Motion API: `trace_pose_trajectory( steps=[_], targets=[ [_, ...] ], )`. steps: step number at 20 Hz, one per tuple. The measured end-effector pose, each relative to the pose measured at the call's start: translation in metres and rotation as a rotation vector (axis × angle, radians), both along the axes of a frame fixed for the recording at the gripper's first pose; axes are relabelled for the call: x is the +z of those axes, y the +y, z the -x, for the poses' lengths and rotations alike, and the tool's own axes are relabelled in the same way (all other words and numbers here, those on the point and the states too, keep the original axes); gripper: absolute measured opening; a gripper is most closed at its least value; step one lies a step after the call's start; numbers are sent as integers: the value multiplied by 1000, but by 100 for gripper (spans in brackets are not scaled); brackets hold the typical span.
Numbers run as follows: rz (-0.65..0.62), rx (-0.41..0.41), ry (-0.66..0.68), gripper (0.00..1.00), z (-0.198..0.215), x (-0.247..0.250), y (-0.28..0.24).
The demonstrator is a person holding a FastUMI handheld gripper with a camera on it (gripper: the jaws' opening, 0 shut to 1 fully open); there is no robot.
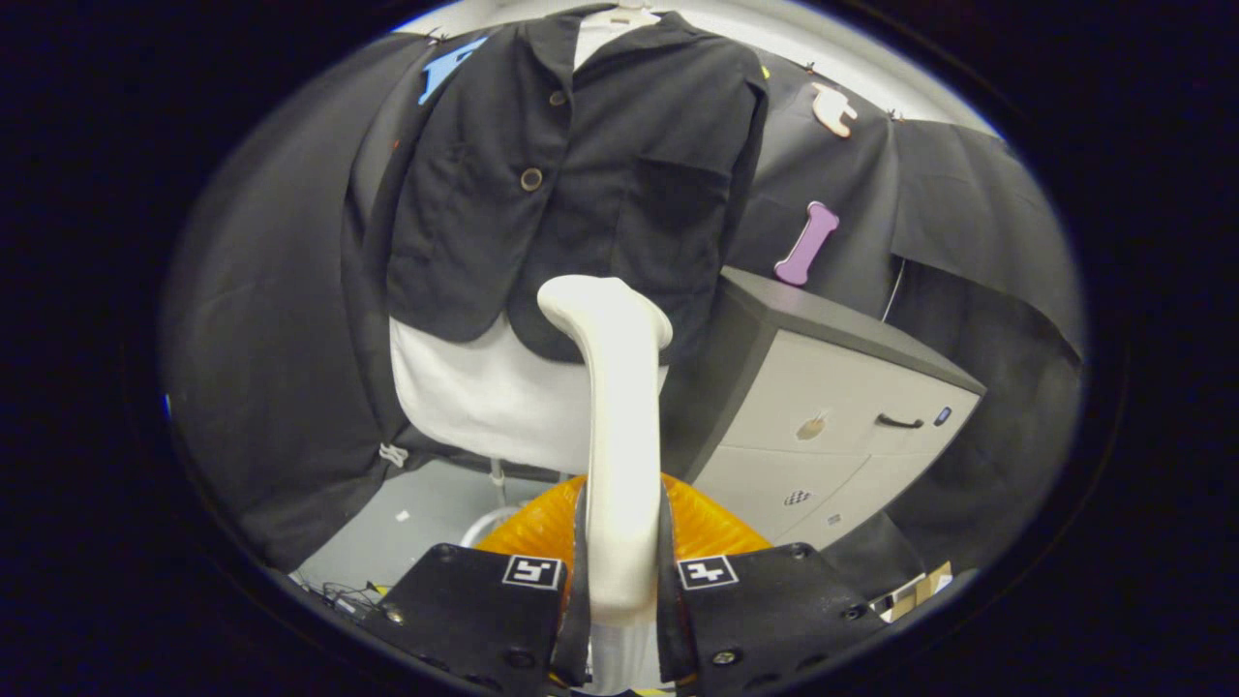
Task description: Iron the clothes twice with a garment steamer, once on the left side and once on the right side.
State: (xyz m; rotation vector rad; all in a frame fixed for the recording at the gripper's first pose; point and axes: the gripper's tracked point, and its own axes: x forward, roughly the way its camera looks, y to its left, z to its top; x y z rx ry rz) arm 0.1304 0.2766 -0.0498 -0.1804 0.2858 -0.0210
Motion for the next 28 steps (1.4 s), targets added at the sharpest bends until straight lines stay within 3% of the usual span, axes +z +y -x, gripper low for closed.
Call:
trace_pose_trajectory(
  steps=[8,15,23,28],
  targets=[
    [-11,99,-365,30,25,167,61],
    [8,165,-633,30,-6,292,112],
    [2,229,-771,30,-47,378,170],
    [70,218,-802,30,-78,407,200]
  ],
)
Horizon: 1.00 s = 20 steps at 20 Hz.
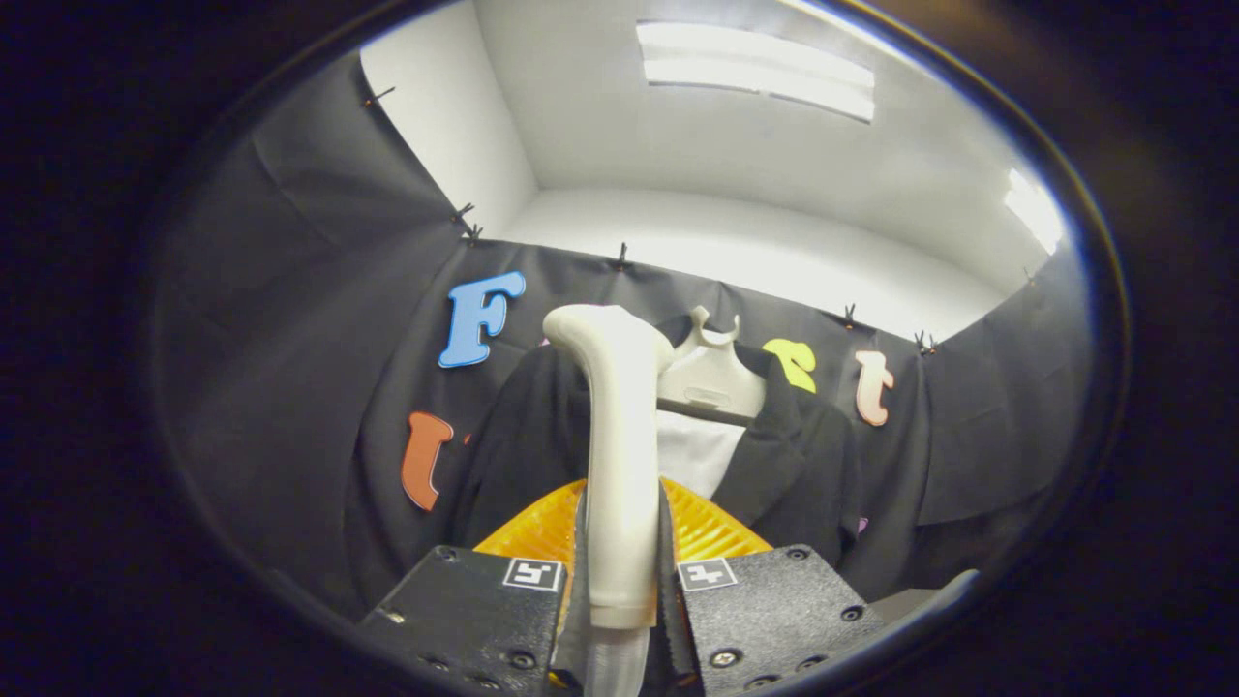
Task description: Iron the clothes twice with a garment steamer, once on the left side and once on the right side.
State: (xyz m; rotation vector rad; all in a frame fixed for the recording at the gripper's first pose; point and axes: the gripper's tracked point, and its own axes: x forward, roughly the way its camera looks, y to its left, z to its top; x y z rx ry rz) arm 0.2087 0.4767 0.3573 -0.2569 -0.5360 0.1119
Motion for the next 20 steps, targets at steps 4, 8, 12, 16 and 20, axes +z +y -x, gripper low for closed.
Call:
trace_pose_trajectory(
  steps=[4,8,12,16,20],
  targets=[
    [18,-40,24,30,-21,0,7],
    [46,-54,16,30,-25,-10,8],
    [67,-61,29,30,-21,-31,1],
    [78,-99,74,30,-19,-60,-15],
    [97,-100,110,31,-15,-86,-21]
  ],
)
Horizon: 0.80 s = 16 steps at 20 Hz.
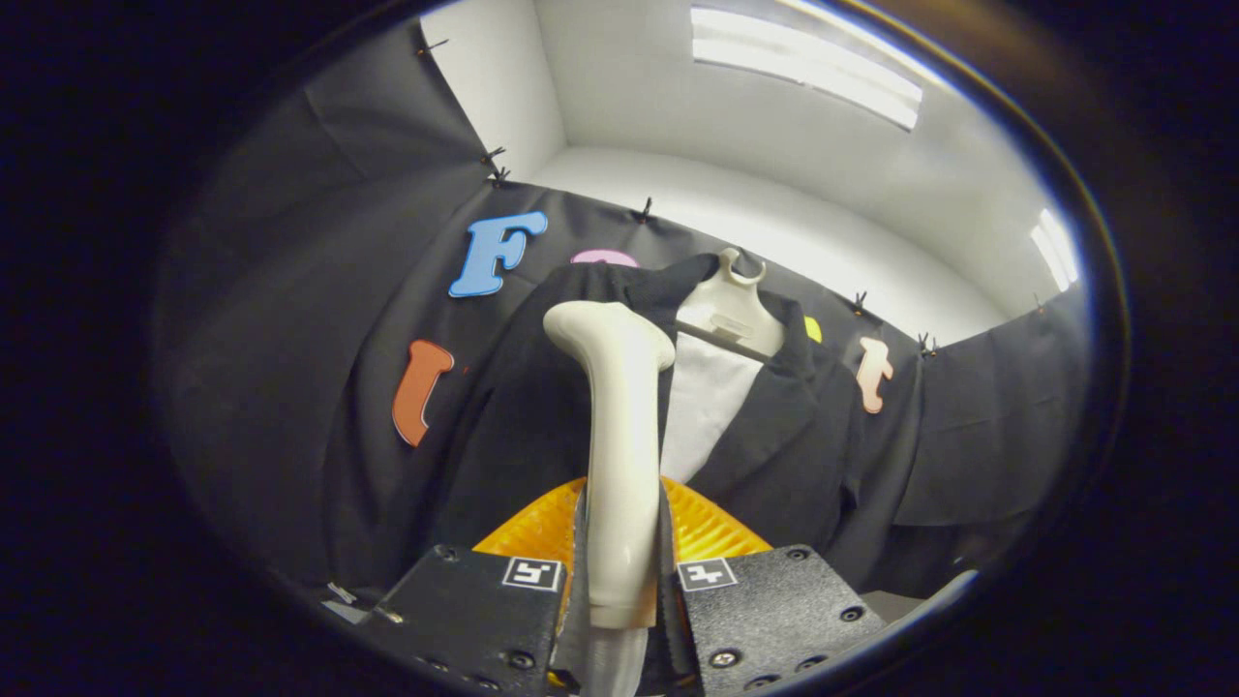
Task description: Iron the clothes twice with a garment steamer, once on the left side and once on the right side.
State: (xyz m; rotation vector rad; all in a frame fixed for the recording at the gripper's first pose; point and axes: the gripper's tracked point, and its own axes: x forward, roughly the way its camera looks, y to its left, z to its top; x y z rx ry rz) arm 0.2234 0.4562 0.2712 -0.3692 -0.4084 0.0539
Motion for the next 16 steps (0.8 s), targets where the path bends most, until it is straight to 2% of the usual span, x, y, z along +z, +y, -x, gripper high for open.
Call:
trace_pose_trajectory(
  steps=[7,16],
  targets=[
    [-22,-33,68,30,7,-35,-24],
    [10,-65,156,30,21,-94,-37]
  ],
)
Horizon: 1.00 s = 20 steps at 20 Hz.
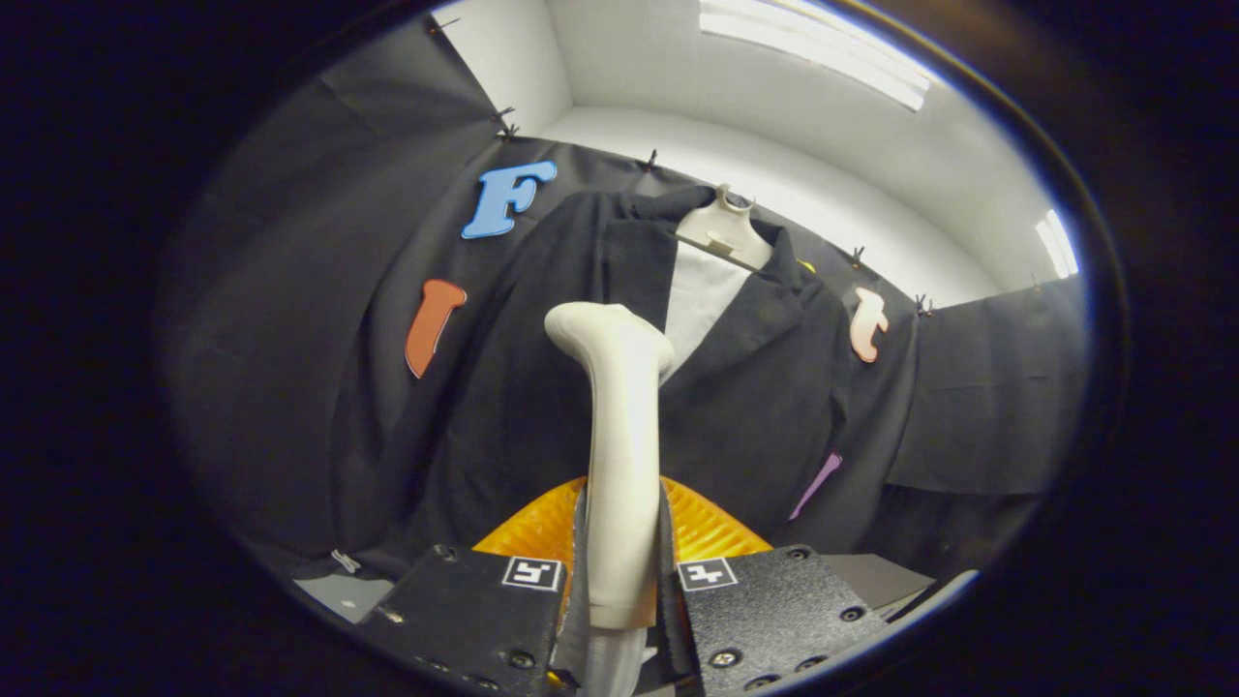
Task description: Iron the clothes twice with a garment steamer, once on the left side and once on the right side.
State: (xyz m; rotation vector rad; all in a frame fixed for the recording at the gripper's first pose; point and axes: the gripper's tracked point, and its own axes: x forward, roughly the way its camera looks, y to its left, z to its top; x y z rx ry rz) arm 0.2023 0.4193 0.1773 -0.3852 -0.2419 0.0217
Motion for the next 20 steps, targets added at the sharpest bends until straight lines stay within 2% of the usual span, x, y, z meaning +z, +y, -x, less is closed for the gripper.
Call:
trace_pose_trajectory(
  steps=[9,20],
  targets=[
    [45,-5,82,30,22,-65,-2],
    [90,-25,344,30,41,-187,-17]
  ],
)
